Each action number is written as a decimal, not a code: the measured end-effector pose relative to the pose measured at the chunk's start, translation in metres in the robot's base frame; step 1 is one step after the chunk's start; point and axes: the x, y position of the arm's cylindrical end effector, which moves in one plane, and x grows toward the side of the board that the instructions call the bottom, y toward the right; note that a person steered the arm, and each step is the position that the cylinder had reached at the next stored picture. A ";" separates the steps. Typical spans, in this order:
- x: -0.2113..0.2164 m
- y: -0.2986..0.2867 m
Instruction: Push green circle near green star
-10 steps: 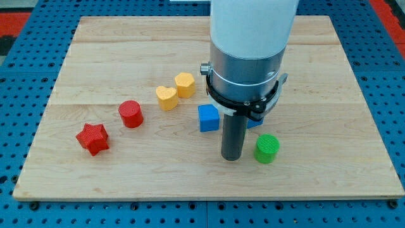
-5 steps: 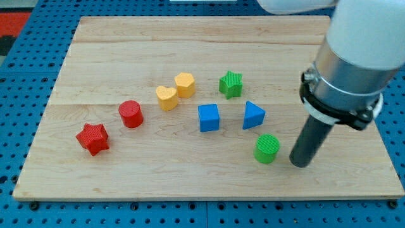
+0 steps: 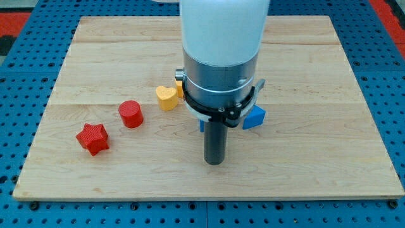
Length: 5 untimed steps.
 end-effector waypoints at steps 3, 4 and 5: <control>-0.076 -0.001; -0.061 -0.001; -0.055 0.020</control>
